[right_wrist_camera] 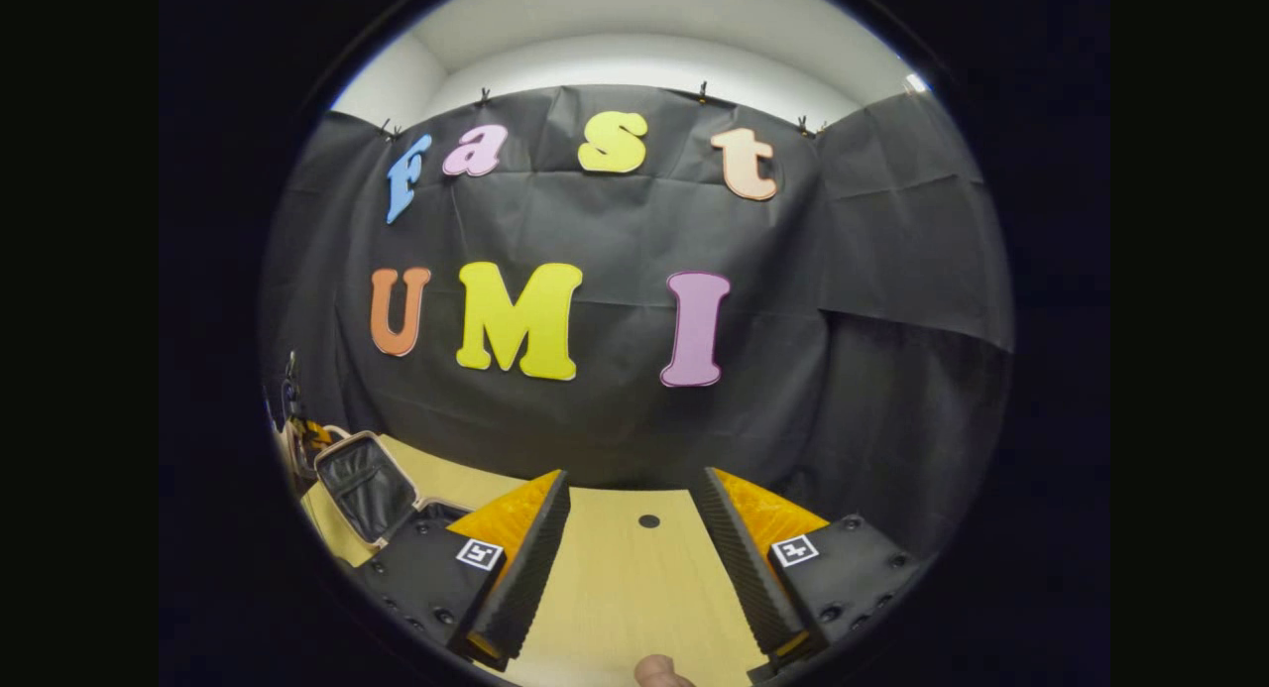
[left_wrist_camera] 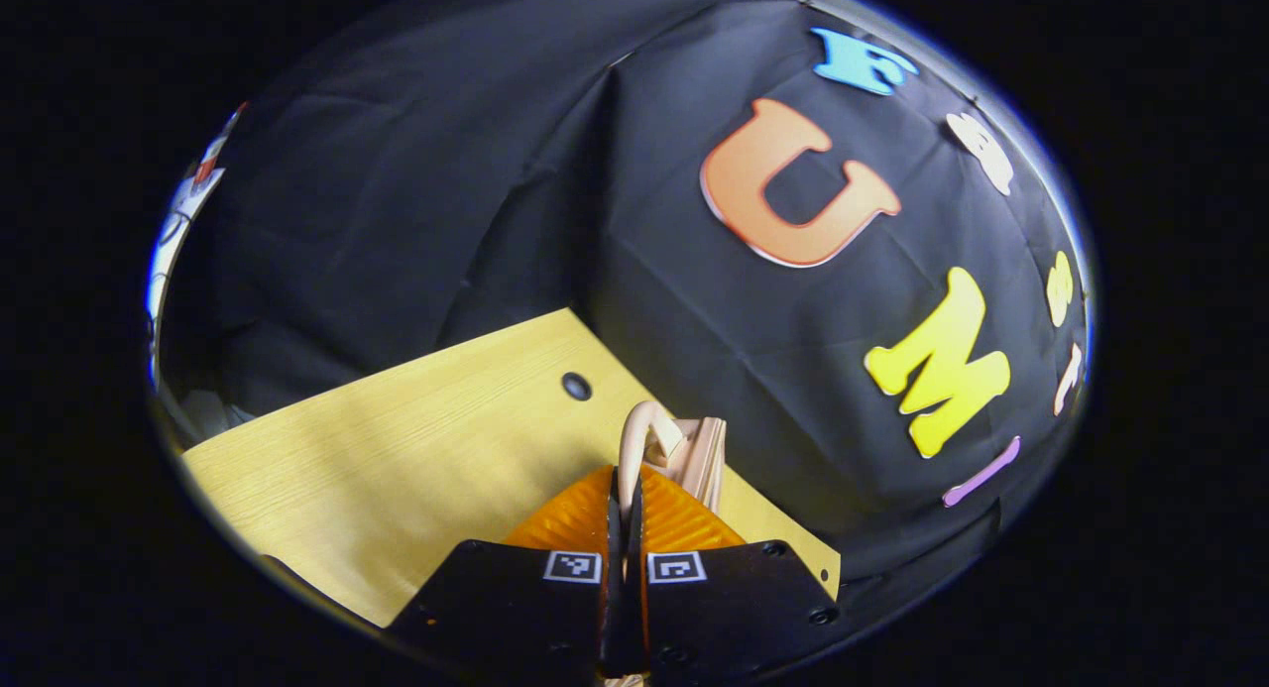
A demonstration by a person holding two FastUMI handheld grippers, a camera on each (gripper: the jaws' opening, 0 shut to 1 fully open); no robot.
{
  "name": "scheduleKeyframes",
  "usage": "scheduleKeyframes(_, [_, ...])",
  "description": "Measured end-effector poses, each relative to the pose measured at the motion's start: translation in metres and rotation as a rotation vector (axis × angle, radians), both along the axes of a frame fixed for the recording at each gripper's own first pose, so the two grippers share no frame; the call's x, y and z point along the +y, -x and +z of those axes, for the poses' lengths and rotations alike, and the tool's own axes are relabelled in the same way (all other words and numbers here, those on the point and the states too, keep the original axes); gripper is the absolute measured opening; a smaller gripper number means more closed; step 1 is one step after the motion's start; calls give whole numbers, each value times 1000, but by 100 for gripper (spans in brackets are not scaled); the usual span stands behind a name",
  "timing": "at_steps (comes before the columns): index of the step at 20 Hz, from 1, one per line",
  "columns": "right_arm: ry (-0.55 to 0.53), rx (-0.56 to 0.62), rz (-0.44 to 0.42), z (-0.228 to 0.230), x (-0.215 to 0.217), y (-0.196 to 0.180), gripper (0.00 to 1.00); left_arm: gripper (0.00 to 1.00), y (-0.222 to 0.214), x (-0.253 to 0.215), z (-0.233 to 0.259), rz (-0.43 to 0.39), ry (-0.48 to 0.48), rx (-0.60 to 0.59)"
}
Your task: First open the suitcase, pack the skin care products into it, and then close the suitcase.
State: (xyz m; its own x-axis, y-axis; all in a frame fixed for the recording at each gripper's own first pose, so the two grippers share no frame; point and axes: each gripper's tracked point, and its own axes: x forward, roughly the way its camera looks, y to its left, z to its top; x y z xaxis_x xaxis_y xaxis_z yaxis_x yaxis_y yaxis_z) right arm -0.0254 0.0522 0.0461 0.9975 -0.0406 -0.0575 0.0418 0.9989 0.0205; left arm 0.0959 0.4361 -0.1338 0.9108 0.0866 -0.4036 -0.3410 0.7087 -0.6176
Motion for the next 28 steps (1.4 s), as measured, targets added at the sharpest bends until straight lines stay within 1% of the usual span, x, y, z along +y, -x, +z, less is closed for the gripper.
scheduleKeyframes(3, [-22,1,24,-3,-18,-3,80,3,2,-49,45,-45,-91,-61])
scheduleKeyframes(5, [-27,1,40,-5,-28,-5,78,3,5,-76,63,-72,-137,-90])
scheduleKeyframes(6, [-26,1,46,-6,-34,-6,79,3,9,-91,69,-81,-159,-99])
scheduleKeyframes(8, [-33,6,73,-10,-40,-7,79,3,14,-118,75,-97,-197,-110])
scheduleKeyframes(10, [-47,14,124,-14,-40,-6,80,3,14,-144,81,-105,-209,-121])
scheduleKeyframes(13, [-54,27,148,-22,-52,-8,79,3,13,-186,87,-159,-270,-132])
scheduleKeyframes(14, [-63,35,149,-25,-55,-9,78,3,12,-201,87,-174,-277,-133])
scheduleKeyframes(15, [-73,40,155,-28,-58,-11,80,3,12,-215,86,-188,-277,-138])
scheduleKeyframes(19, [-77,56,147,-34,-75,-16,79,3,7,-275,74,-235,-250,-133])
scheduleKeyframes(22, [-85,51,143,-35,-86,-18,79,4,5,-331,52,-326,-234,-116])
scheduleKeyframes(24, [-85,34,138,-33,-93,-19,80,4,7,-366,30,-389,-261,-74])
scheduleKeyframes(28, [-82,29,108,-33,-114,-28,80,4,8,-414,-22,-495,-366,31])
